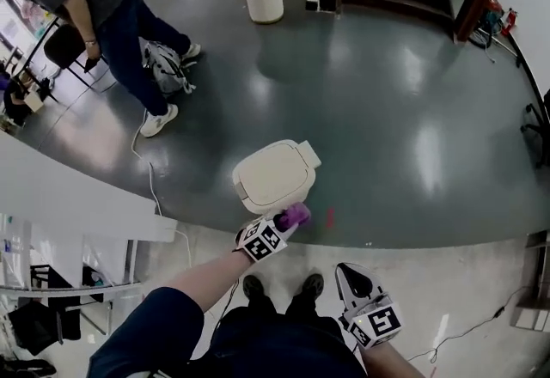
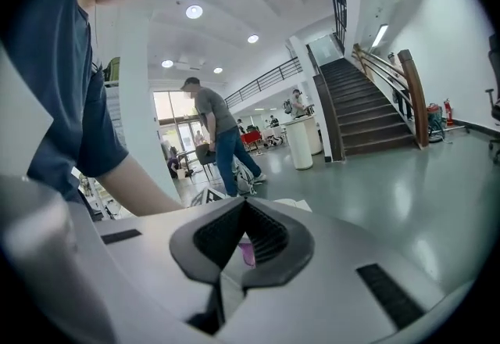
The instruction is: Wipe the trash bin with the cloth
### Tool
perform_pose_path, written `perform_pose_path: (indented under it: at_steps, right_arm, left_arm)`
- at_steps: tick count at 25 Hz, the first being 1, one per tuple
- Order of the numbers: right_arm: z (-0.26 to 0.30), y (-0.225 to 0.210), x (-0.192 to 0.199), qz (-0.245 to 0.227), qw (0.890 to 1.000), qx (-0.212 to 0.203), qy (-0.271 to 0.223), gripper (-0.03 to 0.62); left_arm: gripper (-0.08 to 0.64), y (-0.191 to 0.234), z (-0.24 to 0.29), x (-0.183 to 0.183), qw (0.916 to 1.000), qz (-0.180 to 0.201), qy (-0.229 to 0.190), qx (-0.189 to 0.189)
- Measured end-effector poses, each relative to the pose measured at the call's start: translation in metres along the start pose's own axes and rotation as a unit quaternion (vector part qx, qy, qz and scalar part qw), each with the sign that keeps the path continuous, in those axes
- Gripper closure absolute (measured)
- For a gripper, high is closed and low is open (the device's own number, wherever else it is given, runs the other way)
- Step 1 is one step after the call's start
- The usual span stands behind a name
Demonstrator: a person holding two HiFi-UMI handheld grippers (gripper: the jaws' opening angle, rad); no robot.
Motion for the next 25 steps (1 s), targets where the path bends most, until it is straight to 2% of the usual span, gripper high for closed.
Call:
perform_pose_path:
  at_steps: [4,7,14,19,25]
  right_arm:
    - [0.016,0.024,-0.015,-0.015,1.0,-0.017,-0.005,0.581]
    - [0.032,0.042,-0.027,-0.032,0.999,-0.034,-0.009,0.581]
    - [0.059,0.084,-0.052,-0.067,0.994,-0.081,-0.011,0.581]
    - [0.071,0.105,-0.06,-0.085,0.991,-0.104,-0.008,0.581]
    - [0.079,0.119,-0.07,-0.102,0.988,-0.115,-0.01,0.581]
  left_arm:
    - [0.492,0.001,-0.076,-0.003,0.9978,-0.041,-0.049,-0.016]
    - [0.492,0.007,-0.133,-0.007,0.9924,-0.077,-0.089,-0.038]
    - [0.492,-0.006,-0.248,-0.028,0.9766,-0.101,-0.181,-0.058]
    - [0.492,-0.016,-0.3,-0.041,0.9619,-0.124,-0.233,-0.07]
    - [0.492,-0.022,-0.338,-0.061,0.9469,-0.142,-0.28,-0.068]
Point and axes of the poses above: the fingertips, and each gripper's own axes: z forward along the fingers, y to its left, x out of its underside, the point moved 9 cm from there along -z, backward along the fingers, and after that the axes turned 13 degrees about -x, right-handed, at the moved point
